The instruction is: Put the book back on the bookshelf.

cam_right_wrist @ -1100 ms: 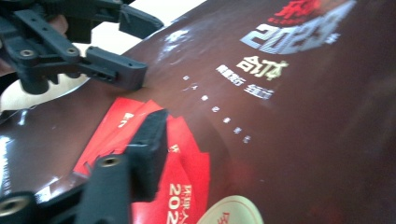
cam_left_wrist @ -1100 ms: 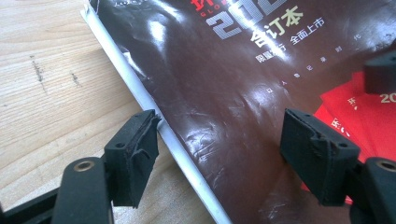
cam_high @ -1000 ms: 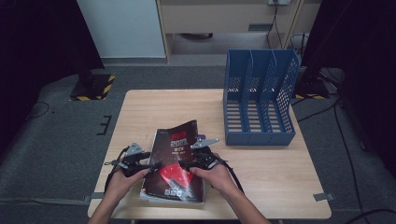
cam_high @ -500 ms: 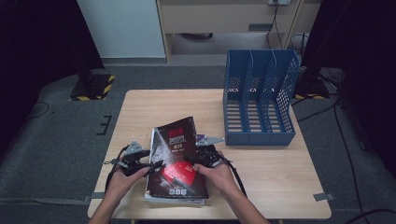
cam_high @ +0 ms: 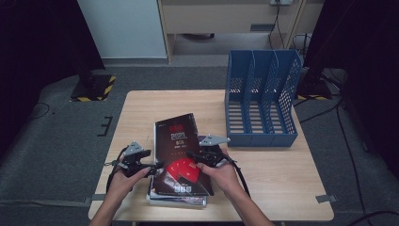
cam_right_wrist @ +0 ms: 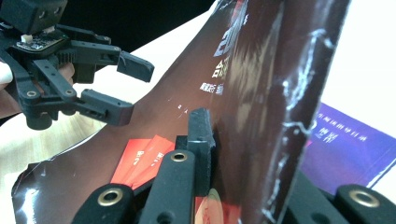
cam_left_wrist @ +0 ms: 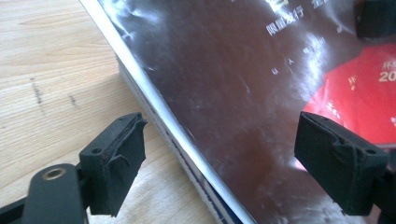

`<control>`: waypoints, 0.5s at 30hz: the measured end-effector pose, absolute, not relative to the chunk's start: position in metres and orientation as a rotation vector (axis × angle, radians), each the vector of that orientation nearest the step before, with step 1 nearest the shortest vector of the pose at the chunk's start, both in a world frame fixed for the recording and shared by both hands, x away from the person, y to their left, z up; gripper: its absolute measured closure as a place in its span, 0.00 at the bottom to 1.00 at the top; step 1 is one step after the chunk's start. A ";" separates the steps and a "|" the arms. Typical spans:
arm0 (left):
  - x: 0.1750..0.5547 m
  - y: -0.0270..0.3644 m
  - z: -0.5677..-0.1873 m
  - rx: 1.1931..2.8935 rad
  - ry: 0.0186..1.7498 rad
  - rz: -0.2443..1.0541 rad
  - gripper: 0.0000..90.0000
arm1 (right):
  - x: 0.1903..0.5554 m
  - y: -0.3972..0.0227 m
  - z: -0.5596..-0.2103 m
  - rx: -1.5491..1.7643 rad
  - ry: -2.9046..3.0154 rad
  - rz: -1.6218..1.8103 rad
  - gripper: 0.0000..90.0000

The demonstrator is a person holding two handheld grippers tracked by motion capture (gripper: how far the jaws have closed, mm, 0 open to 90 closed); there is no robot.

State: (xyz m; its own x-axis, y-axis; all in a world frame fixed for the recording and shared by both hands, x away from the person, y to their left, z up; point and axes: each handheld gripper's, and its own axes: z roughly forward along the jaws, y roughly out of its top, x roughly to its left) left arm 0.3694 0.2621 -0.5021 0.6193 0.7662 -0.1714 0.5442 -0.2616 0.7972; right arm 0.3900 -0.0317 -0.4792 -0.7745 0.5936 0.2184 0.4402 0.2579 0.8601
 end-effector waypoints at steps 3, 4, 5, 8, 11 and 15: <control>0.370 0.260 -0.503 1.948 1.033 0.310 0.16 | 0.390 -0.032 -0.477 0.962 2.360 1.544 0.91; 0.370 0.259 -0.503 1.951 1.031 0.308 0.16 | 0.390 -0.032 -0.476 0.955 2.359 1.544 0.91; 0.370 0.259 -0.504 1.958 1.028 0.305 0.15 | 0.389 -0.032 -0.475 0.946 2.359 1.543 0.92; 0.370 0.258 -0.504 1.962 1.024 0.298 0.14 | 0.389 -0.031 -0.473 0.923 2.356 1.541 0.92; 0.370 0.257 -0.504 1.965 1.018 0.300 0.13 | 0.387 -0.030 -0.471 0.905 2.349 1.544 0.92; 0.370 0.256 -0.505 1.963 1.019 0.295 0.12 | 0.385 -0.029 -0.469 0.883 2.345 1.547 0.92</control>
